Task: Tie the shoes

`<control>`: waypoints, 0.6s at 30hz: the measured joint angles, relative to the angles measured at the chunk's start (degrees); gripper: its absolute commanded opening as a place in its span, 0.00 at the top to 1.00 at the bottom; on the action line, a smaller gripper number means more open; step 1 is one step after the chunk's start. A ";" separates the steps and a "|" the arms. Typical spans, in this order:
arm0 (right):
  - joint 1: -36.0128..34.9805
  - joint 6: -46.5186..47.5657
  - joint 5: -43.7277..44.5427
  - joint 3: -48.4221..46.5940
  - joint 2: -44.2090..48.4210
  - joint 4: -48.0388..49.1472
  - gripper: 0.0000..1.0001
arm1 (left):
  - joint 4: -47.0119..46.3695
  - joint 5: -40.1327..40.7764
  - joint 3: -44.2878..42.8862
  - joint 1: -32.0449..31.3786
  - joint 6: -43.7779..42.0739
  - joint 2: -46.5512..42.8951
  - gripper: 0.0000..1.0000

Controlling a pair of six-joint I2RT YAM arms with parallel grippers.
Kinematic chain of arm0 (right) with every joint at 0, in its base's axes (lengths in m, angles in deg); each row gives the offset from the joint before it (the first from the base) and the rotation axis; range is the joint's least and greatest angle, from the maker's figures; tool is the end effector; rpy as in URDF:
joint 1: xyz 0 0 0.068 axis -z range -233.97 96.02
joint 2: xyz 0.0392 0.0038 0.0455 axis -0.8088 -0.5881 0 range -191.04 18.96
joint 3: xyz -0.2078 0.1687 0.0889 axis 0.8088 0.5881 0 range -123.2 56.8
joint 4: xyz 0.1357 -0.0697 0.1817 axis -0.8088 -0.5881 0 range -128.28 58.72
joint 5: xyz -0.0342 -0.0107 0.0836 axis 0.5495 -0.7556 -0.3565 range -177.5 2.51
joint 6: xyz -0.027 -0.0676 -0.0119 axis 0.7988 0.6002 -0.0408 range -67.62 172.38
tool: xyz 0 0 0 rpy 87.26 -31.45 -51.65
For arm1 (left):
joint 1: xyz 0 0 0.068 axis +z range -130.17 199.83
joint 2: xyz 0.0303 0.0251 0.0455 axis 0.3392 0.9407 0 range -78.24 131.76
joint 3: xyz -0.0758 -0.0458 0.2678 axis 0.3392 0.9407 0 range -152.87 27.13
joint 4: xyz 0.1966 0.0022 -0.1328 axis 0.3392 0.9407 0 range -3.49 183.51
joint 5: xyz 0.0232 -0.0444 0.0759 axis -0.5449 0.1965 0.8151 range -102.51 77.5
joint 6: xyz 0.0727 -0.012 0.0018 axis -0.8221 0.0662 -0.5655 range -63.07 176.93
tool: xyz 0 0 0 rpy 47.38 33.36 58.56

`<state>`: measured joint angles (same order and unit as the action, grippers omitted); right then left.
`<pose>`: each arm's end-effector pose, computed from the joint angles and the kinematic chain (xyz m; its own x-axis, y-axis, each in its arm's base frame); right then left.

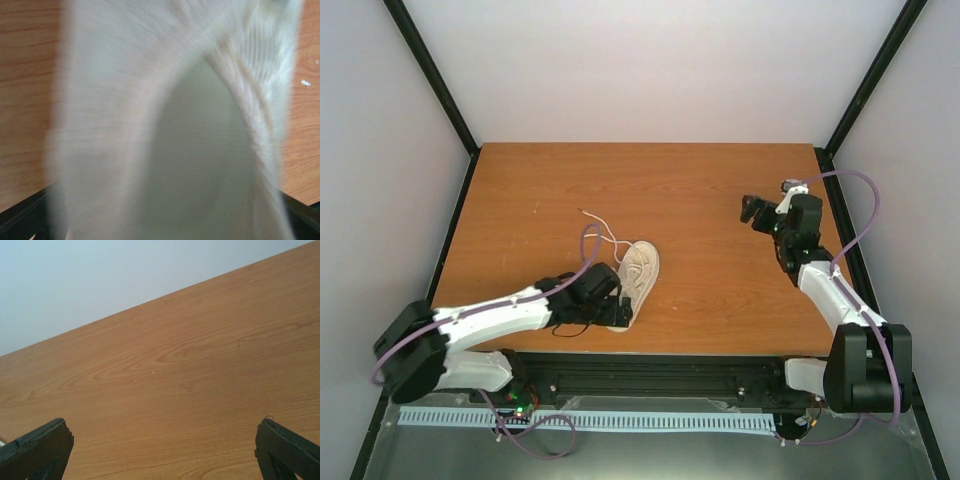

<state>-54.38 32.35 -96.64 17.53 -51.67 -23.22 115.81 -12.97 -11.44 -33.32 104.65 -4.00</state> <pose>0.2713 0.0116 0.2554 -0.4241 0.3353 -0.8413 -0.0081 0.9275 0.3737 0.1291 -0.1731 0.1749 -0.9591 0.0461 -0.2792 0.1376 0.9381 -0.3178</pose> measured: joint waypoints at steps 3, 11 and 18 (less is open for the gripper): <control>-0.04 0.09 -2.05 -2.38 -0.37 -3.61 0.00 | 3.04 2.21 0.46 -0.07 -1.11 -8.33 0.00; -0.68 0.96 -4.02 -3.45 10.05 -10.86 0.00 | 9.57 11.43 -12.02 0.20 -9.49 -27.45 0.00; -6.54 1.55 -5.55 -3.76 6.97 -15.45 0.00 | 7.19 4.92 -11.78 6.38 -14.08 -22.75 0.00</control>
<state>-60.91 33.90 -102.19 13.77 -44.69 -38.68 123.00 -8.06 -23.22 -26.94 90.58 -26.76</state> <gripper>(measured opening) 1.000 0.995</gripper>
